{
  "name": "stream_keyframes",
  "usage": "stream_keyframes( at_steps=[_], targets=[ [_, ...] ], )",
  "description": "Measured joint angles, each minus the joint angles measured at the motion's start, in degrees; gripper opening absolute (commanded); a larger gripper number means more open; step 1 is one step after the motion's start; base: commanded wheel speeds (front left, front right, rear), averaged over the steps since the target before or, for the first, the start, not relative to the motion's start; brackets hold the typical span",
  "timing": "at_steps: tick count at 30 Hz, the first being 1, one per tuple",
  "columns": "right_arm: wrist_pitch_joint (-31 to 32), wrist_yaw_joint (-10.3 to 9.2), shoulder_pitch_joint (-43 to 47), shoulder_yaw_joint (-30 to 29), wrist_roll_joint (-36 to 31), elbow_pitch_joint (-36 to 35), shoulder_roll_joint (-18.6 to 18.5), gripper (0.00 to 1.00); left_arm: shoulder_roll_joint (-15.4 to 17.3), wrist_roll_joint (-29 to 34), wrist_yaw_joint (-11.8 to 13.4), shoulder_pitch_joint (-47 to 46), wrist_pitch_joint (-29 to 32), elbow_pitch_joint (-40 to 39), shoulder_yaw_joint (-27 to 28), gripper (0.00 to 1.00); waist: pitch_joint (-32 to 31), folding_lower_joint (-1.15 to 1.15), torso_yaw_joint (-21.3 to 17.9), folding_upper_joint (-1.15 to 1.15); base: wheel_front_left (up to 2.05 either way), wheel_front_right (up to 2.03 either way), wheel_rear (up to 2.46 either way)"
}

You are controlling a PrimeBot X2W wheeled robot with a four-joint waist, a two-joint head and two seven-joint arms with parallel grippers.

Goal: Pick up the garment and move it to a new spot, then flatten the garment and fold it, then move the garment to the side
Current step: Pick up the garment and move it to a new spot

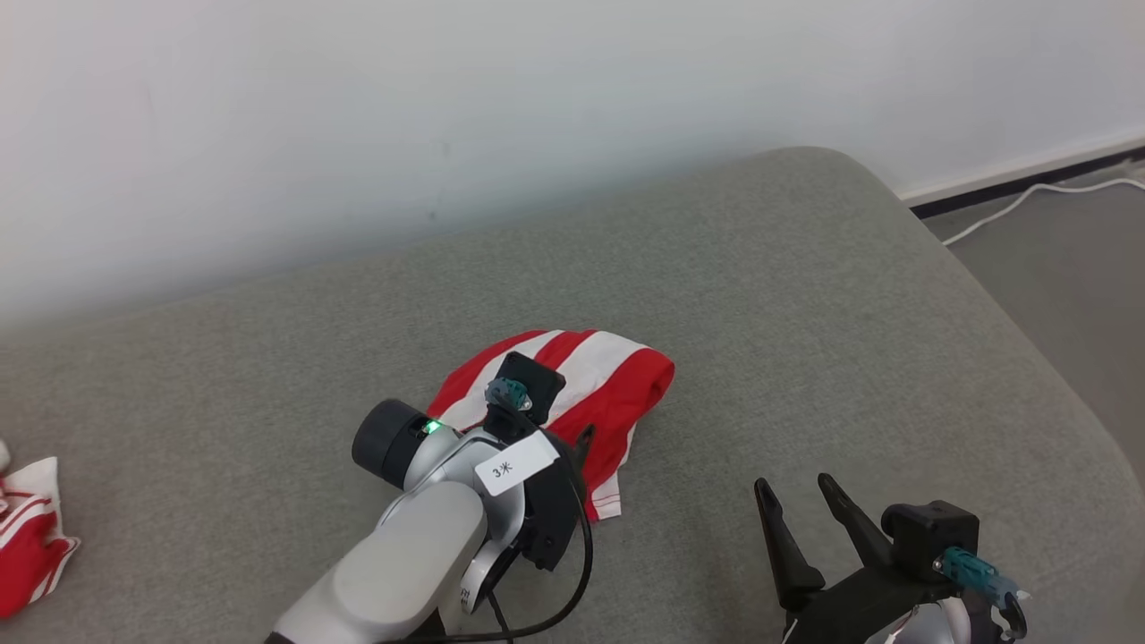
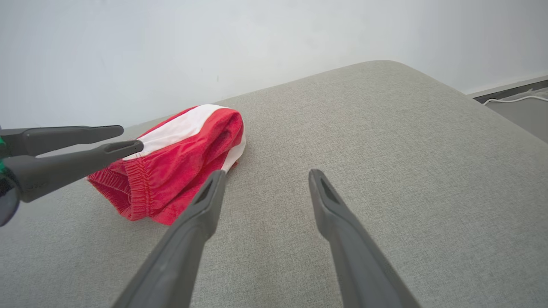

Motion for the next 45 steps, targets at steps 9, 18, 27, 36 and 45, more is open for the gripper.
stream_keyframes(
  at_steps=[9,18,27,36,45],
  targets=[
    [-0.4,-0.09,-0.2,1.3,0.1,1.2,0.1,1.0,0.0,-1.2,0.0,-1.2,-0.2,4.1,-0.3,1.0,-1.6,-0.01,2.2,0.0,0.0,0.0,0.0],
    [-0.5,-0.09,-0.3,1.8,0.5,1.0,0.2,1.0,0.0,-1.7,0.0,-1.4,0.0,7.7,-0.5,1.0,-1.3,-0.01,0.5,0.0,0.0,0.0,0.0],
    [-0.9,-0.14,0.3,1.5,0.5,1.2,0.2,1.0,0.0,-3.4,0.0,-2.6,0.0,8.7,-1.5,1.0,0.2,-0.01,-0.9,0.0,0.0,0.0,0.0],
    [0.9,3.07,0.1,4.2,0.5,1.6,-1.8,1.0,0.0,-4.5,0.0,-3.2,0.0,9.1,-3.0,0.5,0.4,-0.01,-0.6,0.0,0.0,0.0,0.0],
    [2.7,6.11,0.0,5.8,1.0,1.8,-3.1,1.0,0.0,-5.5,0.0,-3.4,0.0,9.6,-4.0,0.0,0.6,-0.01,-0.2,0.0,0.0,0.0,0.0]
  ],
)
